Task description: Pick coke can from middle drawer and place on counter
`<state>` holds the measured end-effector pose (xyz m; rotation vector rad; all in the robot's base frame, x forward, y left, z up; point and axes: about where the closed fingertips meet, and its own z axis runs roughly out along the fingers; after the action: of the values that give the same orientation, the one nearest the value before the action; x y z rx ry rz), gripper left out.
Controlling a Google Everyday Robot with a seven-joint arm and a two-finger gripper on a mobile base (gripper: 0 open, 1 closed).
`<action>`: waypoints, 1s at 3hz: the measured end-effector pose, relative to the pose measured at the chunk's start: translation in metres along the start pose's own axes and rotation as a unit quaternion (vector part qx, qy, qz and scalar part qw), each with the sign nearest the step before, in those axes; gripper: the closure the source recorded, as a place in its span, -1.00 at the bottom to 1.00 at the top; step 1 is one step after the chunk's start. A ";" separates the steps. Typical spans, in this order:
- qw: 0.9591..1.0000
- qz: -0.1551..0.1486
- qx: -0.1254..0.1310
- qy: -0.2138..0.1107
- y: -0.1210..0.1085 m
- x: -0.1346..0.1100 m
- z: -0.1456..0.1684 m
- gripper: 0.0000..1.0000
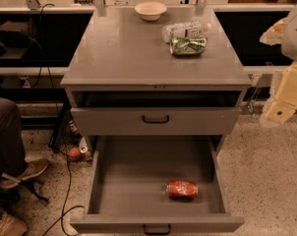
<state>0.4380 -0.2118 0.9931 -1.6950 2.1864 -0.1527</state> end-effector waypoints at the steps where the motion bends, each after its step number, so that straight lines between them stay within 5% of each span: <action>1: 1.000 0.000 0.000 0.000 0.000 0.000 0.000 -1.00; 3: 0.998 -0.020 -0.050 -0.013 0.022 0.011 0.066 -1.00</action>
Offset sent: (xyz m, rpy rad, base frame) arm 0.0070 0.0008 -0.0652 0.0129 0.0717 0.0635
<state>0.4388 -0.2076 0.9232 -1.7838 2.1766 -0.0330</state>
